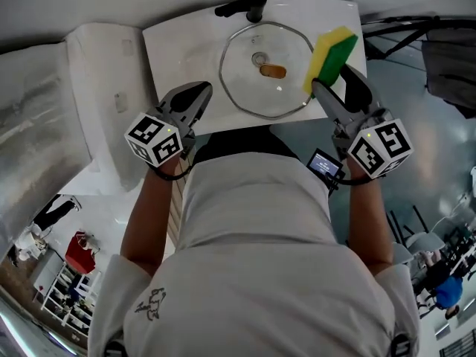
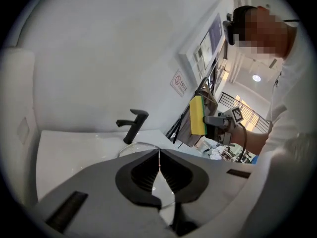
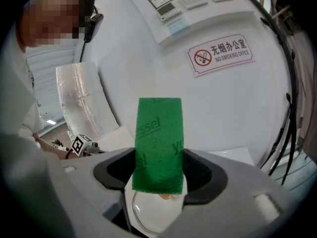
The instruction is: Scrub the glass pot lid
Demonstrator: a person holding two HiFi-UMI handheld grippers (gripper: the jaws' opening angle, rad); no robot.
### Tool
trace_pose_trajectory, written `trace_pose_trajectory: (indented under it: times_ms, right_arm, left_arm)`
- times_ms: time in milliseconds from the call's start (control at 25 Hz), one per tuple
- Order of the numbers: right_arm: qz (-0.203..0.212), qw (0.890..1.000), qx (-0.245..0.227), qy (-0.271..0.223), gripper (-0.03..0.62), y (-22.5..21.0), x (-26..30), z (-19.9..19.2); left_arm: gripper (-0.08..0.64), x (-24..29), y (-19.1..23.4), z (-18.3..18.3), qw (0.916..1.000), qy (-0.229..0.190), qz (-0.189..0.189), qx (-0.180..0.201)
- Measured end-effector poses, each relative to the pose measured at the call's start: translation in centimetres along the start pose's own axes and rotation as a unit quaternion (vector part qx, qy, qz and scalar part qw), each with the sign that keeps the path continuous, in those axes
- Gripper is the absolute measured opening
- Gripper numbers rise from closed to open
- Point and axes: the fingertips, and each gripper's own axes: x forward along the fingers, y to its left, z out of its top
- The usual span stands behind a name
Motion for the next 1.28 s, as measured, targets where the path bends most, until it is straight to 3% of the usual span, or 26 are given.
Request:
trace_pose_trajectory:
  times_ms: [160,400,760,1280]
  right_arm:
    - [-0.007,1.0,0.009,0.019,0.295,-1.2,1.4,-1.3]
    - [-0.016,0.998,0.008,0.055,0.295,-3.3,3.6,-3.9]
    - [-0.019,0.988,-0.002,0.151,0.295,-6.3,7.3,-9.9]
    - [-0.051,0.975,-0.015,0.216,0.295,-10.8,11.6,-12.3]
  left_arm:
    - [0.024,1.9,2.3,-3.8,0.9978,0.056,-0.011,-0.033]
    - [0.064,3.7,5.3,-8.2,0.9915,0.1,-0.012,-0.082]
    - [0.126,5.7,8.8,-12.4,0.9777,0.123,-0.03,-0.167]
    - [0.152,8.2,10.7,-15.4,0.9564,0.161,-0.049,-0.238]
